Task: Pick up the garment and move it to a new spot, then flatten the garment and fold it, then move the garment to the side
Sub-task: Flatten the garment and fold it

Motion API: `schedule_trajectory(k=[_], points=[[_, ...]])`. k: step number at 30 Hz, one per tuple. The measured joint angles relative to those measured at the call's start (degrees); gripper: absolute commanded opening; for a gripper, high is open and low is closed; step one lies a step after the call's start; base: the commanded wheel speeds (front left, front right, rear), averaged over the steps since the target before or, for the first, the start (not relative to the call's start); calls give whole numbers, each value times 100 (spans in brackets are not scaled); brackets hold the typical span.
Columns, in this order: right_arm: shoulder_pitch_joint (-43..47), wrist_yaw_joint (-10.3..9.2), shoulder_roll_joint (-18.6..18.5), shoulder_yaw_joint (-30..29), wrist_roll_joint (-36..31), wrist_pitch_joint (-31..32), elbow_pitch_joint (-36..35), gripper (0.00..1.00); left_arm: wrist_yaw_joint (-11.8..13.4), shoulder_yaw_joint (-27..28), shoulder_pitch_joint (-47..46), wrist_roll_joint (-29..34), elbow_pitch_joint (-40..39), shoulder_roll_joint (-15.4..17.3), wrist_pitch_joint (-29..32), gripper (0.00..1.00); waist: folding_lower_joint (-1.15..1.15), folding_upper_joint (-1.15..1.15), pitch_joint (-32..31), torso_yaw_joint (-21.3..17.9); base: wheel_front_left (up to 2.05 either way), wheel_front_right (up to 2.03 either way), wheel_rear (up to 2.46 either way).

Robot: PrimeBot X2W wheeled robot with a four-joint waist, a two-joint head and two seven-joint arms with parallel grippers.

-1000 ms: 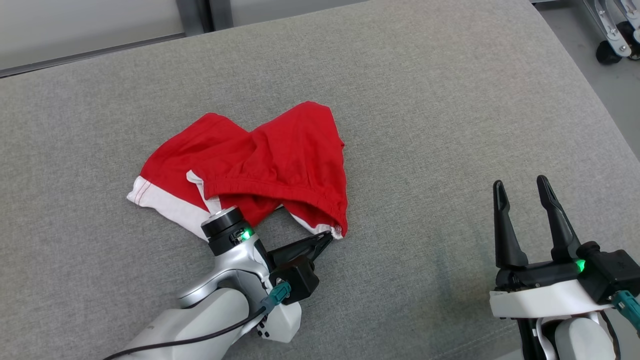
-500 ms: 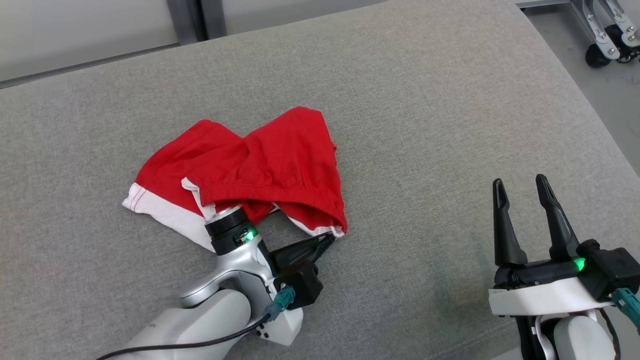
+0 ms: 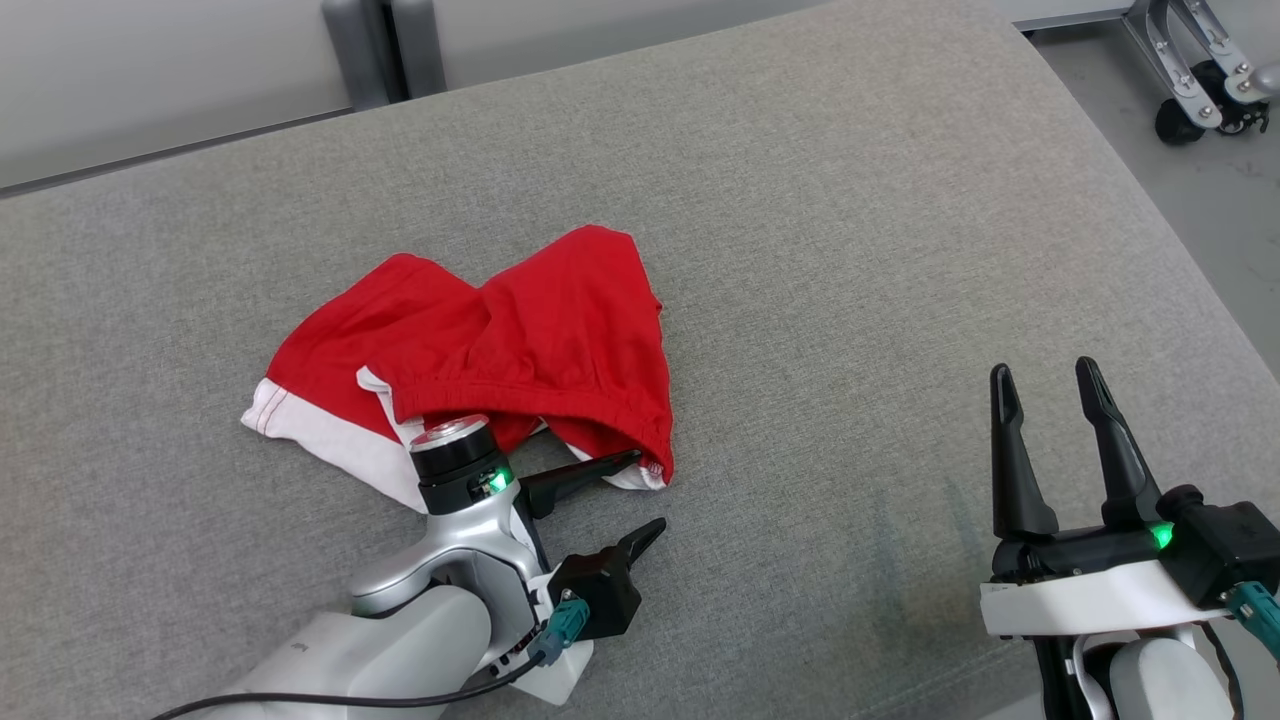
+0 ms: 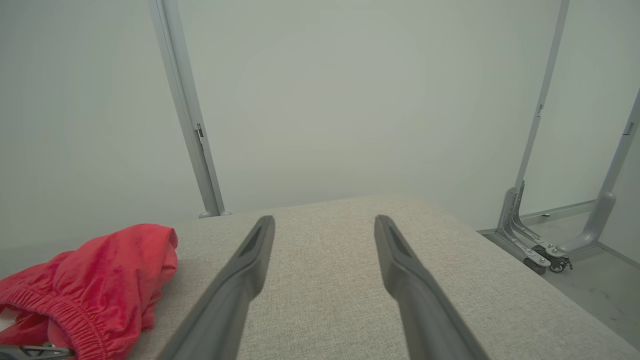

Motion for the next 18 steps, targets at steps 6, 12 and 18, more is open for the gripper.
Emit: schedule_trajectory(k=[6,12,18], points=[[-4,0,0,10,12,0,7,100,-21,-136,-160,-4,210,-60,0,100,0,0,23,-55,0,0,0],[-12,0,0,12,26,0,1,100,-44,-247,-306,-21,369,-141,0,100,0,0,74,-106,0,0,0],[-26,0,0,35,59,0,1,100,-52,-292,-411,-101,530,-175,0,98,0,0,112,-152,0,0,0]])
